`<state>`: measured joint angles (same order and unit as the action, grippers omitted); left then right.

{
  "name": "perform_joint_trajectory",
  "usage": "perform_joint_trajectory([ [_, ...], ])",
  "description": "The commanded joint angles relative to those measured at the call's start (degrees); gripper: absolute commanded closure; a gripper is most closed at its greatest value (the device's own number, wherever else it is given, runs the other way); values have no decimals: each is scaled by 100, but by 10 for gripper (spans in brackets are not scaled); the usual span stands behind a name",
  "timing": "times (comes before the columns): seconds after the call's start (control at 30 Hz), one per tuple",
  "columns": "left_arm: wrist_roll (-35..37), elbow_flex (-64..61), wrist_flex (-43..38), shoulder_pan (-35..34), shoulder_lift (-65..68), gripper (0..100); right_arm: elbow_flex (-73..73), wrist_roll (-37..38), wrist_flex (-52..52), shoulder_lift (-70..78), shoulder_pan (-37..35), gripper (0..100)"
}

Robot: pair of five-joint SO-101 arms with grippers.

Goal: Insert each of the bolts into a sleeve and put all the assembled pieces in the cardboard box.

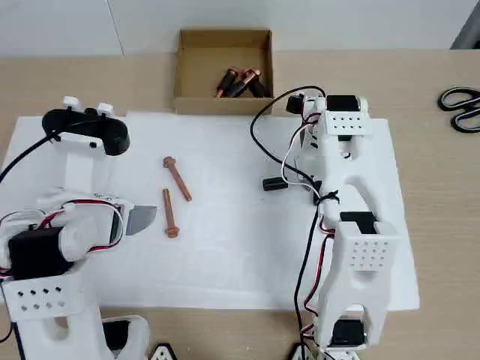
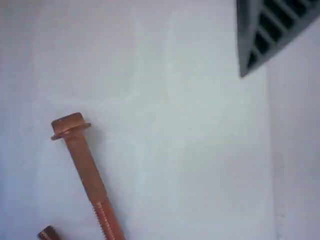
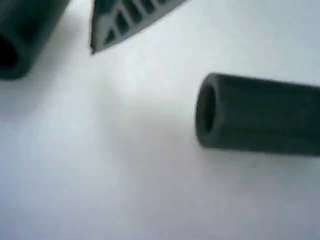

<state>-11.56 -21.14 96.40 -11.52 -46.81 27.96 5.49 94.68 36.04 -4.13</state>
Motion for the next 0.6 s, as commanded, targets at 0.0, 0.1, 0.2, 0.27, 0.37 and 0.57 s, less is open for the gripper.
perform_joint_trajectory([
  [0.0,-35,13,-88,-18,-88,665,35,26,48,-57,-31,812],
  [0.1,-35,13,-88,-26,-88,665,35,9,40,-48,-40,812],
  [0.2,-35,13,-88,-35,-88,665,26,-97,13,-31,-22,812],
  [0.27,-35,13,-88,-35,-88,665,26,-141,-4,40,-13,812],
  [0.37,-35,13,-88,-26,-88,665,26,-149,-13,189,-22,812],
  [0.57,-35,13,-88,-18,-88,665,44,-158,-233,435,-22,812],
])
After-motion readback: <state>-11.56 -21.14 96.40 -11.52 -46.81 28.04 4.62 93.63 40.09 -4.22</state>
